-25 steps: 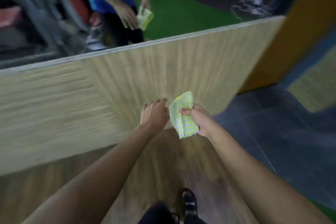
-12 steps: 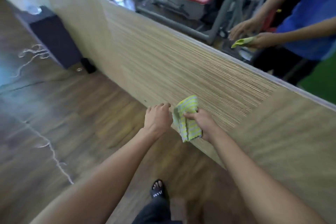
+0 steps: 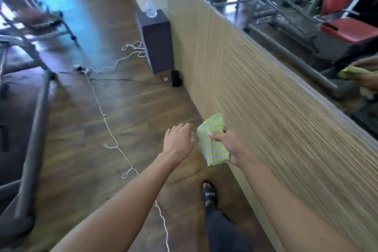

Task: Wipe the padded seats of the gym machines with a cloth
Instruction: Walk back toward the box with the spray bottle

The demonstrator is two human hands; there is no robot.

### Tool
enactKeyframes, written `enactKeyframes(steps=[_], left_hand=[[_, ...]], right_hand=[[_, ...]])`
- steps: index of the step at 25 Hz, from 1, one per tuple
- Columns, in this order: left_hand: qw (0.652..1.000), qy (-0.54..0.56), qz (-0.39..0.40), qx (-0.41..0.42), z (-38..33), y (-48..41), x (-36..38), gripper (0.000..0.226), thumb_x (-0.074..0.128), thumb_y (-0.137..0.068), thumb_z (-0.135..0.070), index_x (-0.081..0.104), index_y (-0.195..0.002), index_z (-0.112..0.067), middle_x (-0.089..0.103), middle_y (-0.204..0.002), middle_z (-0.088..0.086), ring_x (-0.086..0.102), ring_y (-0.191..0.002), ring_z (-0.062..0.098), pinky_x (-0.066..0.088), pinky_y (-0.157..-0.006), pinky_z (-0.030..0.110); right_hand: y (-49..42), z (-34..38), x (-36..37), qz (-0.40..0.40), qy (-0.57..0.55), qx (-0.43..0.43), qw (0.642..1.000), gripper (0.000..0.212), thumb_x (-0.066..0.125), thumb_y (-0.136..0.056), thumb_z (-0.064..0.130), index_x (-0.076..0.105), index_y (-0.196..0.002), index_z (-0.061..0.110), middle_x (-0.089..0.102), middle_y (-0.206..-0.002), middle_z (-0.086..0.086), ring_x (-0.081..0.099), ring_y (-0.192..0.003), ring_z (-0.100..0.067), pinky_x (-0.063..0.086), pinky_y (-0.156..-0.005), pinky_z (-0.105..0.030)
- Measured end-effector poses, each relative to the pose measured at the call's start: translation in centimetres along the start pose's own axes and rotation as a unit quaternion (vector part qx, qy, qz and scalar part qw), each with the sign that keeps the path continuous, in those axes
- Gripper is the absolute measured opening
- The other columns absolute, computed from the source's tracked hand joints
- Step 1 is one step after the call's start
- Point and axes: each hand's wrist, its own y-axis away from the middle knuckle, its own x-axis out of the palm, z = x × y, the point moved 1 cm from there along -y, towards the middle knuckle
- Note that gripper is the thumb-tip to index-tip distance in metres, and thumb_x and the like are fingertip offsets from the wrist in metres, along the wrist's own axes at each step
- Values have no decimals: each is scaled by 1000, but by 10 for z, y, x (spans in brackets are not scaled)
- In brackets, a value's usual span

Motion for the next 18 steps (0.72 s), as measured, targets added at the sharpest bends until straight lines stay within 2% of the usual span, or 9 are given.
enactKeyframes(steps=[4, 6, 8, 12, 16, 18], left_hand=[[999, 5, -13, -47, 36, -110, -18, 35, 43, -92, -22, 59, -122, -16, 64, -121, 7, 58, -112, 31, 41, -95, 39], [997, 3, -22, -72, 55, -173, -34, 33, 43, -92, -22, 60, -120, -15, 64, -120, 7, 58, -112, 30, 41, -95, 39], [995, 3, -32, -95, 74, -230, -53, 33, 44, -92, -22, 60, -119, -16, 64, -120, 6, 59, -112, 30, 42, -94, 38], [990, 9, -51, -134, 119, -329, -90, 37, 45, -92, -24, 57, -127, -20, 63, -124, 3, 57, -116, 28, 41, -98, 38], [987, 18, -61, -147, 173, -440, -112, 37, 45, -94, -23, 55, -129, -19, 62, -124, 5, 57, -116, 29, 41, -98, 40], [987, 17, -64, -147, 203, -500, -121, 36, 46, -93, -23, 56, -127, -18, 63, -123, 5, 57, -114, 29, 42, -96, 40]], right_hand=[[-116, 57, 28, 35, 13, 1, 999, 23, 57, -92, 2, 60, -116, -1, 70, -105, -21, 70, -88, -35, 57, -80, -49], [-180, 97, 45, 57, 22, 11, 998, 29, 58, -91, 2, 59, -119, -3, 69, -109, -24, 70, -90, -36, 59, -78, -47], [-233, 138, 66, 76, 27, 21, 997, 30, 58, -89, 0, 59, -119, -4, 69, -107, -25, 70, -84, -34, 60, -72, -43], [-333, 205, 114, 106, 41, 41, 993, 33, 58, -88, -3, 58, -121, -6, 67, -114, -29, 68, -93, -39, 56, -85, -53], [-439, 259, 160, 125, 60, 50, 989, 31, 54, -90, -4, 58, -121, -6, 68, -109, -28, 71, -78, -33, 60, -64, -41], [-497, 287, 189, 129, 68, 50, 988, 30, 53, -91, -5, 57, -121, -7, 68, -107, -28, 71, -76, -33, 61, -62, -42]])
